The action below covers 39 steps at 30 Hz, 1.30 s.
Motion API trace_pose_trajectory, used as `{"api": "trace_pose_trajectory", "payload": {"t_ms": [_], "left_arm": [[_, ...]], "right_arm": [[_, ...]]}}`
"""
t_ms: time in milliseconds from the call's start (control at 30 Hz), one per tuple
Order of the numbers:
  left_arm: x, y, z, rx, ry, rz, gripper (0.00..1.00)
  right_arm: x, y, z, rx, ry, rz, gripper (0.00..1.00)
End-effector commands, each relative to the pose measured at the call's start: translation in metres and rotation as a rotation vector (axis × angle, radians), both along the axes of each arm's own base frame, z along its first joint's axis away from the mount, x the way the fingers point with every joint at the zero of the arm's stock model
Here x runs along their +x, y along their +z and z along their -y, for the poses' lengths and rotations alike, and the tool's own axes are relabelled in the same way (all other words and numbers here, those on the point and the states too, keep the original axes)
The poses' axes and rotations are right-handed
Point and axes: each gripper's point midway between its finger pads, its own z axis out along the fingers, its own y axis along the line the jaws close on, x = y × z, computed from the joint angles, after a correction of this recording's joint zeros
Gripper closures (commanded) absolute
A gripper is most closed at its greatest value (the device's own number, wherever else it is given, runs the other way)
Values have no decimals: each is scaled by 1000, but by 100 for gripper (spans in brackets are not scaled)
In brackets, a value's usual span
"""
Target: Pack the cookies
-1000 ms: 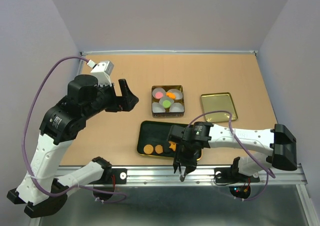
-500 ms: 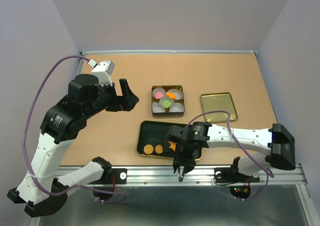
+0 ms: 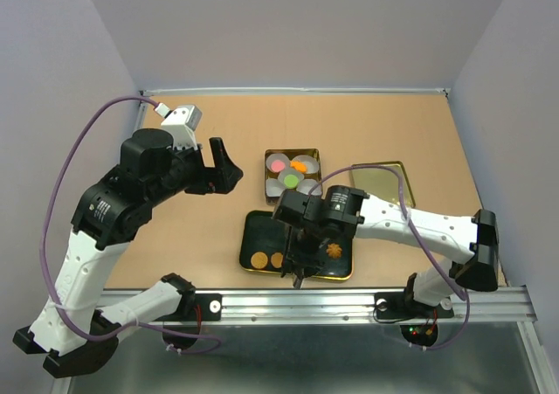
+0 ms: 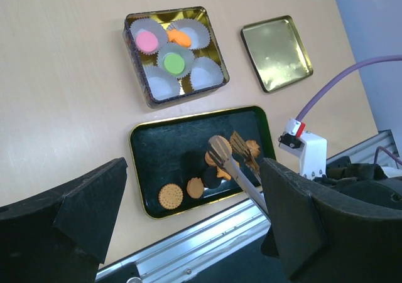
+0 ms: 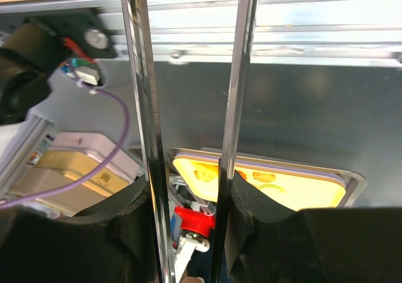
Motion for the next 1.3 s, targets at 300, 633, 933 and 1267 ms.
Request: {"api": "trace_pose_trajectory", "payload": {"t_ms": [300,633,933,1267], "left_arm": [[2,18,-1,-9,-3,65,1],[4,18,-6,6,24,63,1],[3,21,-11,12,42,70,1],[2,25,-12,10,42,78,1]], "right_arm": [[84,39,-33,53,44,168,60],[128,28,-49,51,108,180,60],[132,7,-49,29,145,124,60],[131,-15,-48,-4,159,84,60]]}}
